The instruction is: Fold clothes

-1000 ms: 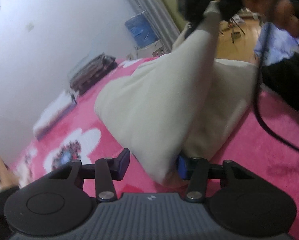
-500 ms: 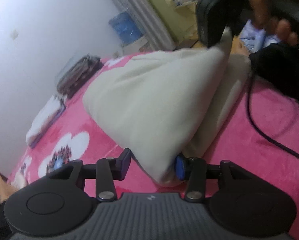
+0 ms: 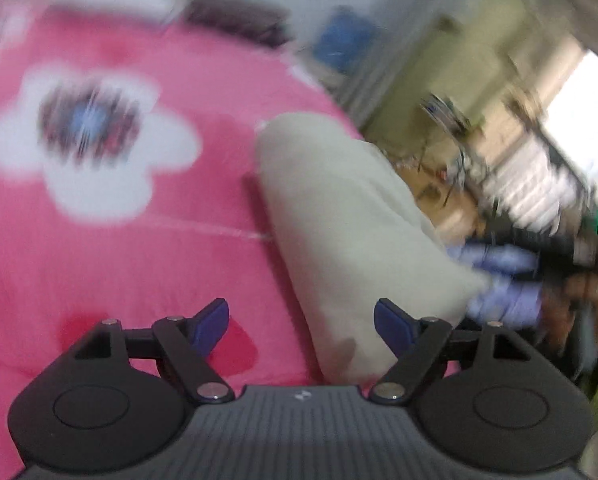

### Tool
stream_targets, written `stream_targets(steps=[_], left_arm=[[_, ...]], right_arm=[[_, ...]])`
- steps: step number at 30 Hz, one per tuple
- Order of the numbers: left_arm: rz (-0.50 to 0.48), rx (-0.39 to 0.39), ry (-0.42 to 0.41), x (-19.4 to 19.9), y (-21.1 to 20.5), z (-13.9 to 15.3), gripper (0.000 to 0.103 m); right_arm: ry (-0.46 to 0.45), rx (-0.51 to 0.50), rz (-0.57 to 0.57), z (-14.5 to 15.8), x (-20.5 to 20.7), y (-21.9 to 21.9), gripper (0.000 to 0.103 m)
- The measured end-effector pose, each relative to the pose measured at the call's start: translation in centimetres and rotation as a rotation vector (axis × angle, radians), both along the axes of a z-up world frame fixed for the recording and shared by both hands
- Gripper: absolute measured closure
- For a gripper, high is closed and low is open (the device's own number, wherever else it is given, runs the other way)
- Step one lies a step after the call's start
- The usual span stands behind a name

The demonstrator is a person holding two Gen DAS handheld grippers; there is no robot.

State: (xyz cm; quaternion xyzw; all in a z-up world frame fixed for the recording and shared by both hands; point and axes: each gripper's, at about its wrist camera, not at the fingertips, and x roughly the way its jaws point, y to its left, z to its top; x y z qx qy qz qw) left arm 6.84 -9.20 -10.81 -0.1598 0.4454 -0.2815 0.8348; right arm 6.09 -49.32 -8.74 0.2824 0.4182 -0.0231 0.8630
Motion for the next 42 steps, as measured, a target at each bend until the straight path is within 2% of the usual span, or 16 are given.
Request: stream_targets(steps=[3,7,9,11,13,15,16,18,20,21,24,28,35,38,42], left_arm=[[0.093,-0.138,0.153,3.0,2.1,-1.6,0.022],[0.066,-0.24,0.232,5.2,0.9,-3.7,0.02],[0.065,-0.286,0.284,6.0,0.3,-4.9,0.015],[0.079,-0.295,0.305,6.7,-0.4,-5.4,0.014],[0.081,-0.288,0.297,7.0,-1.3,-5.2,0.014],[0.081,-0.273,0.297,7.1,-2.2,-5.1,0.026],[0.086,-0.263,0.298,7.1,-2.5,-5.0,0.026],[0.097,-0.242,0.301,7.1,-3.0,-4.8,0.036],[0.107,-0.222,0.303,7.1,-3.5,-4.6,0.044],[0.115,-0.224,0.31,7.1,-3.4,-4.6,0.049],[0.12,-0.228,0.321,7.1,-3.0,-4.2,0.054],[0.106,-0.237,0.322,7.2,-2.6,-3.5,0.057],[0.121,-0.241,0.336,6.3,1.0,-3.3,0.058],[0.142,-0.212,0.328,5.5,3.4,-2.8,0.058],[0.169,-0.112,0.284,4.1,7.0,-1.1,0.057]], right_arm=[[0.067,0.076,0.053,-1.8,2.0,-0.6,0.028],[0.08,0.124,0.12,-3.3,4.1,-0.5,0.026],[0.091,0.185,0.15,-4.1,5.0,-0.7,0.026],[0.104,0.263,0.192,-4.9,5.7,-0.5,0.026],[0.115,0.34,0.238,-5.6,6.2,0.0,0.025],[0.116,0.317,0.272,-5.6,6.4,1.0,0.025],[0.114,0.302,0.285,-5.5,6.4,1.5,0.026],[0.113,0.297,0.299,-5.3,6.6,2.0,0.033],[0.114,0.287,0.306,-5.0,6.5,2.3,0.045],[0.111,0.28,0.31,-4.8,6.5,2.5,0.048],[0.101,0.275,0.307,-4.5,6.3,2.9,0.059],[0.101,0.261,0.297,-3.9,5.9,3.2,0.063],[0.115,0.254,0.305,-3.0,5.8,5.7,0.064],[0.119,0.258,0.331,-2.9,5.9,8.0,0.064],[0.124,0.269,0.385,-2.9,6.3,12.0,0.064]])
